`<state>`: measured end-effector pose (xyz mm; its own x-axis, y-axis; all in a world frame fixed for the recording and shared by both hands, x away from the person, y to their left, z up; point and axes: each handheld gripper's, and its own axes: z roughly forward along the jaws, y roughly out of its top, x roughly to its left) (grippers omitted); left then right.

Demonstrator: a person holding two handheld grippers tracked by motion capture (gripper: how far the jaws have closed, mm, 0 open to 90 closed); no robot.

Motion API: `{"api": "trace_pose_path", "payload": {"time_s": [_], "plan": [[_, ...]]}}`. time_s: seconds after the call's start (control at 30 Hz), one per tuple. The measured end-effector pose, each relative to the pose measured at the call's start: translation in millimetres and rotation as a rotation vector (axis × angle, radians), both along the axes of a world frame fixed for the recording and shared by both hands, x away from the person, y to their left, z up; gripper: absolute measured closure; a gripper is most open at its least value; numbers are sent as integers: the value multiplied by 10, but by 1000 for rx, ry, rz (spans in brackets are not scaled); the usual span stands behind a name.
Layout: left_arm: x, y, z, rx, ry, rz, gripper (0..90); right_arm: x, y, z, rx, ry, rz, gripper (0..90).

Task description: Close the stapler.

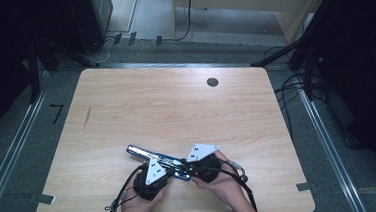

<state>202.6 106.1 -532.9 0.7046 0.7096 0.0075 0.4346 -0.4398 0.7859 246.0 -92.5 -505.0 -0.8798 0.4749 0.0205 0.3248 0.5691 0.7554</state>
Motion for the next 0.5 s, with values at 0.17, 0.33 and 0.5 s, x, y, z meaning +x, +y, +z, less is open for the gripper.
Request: {"api": "trace_pose_path", "payload": {"time_s": [0.17, 0.33, 0.5], "plan": [[0, 0, 0, -1, 0, 1, 900, 7, 2, 11, -11, 0, 10, 795], [0, -1, -1, -1, -1, 1, 900, 15, 11, 13, -18, -4, 23, 795], [0, 0, -1, 0, -1, 0, 900, 25, 1, 13, -15, 1, 26, 795]]}}
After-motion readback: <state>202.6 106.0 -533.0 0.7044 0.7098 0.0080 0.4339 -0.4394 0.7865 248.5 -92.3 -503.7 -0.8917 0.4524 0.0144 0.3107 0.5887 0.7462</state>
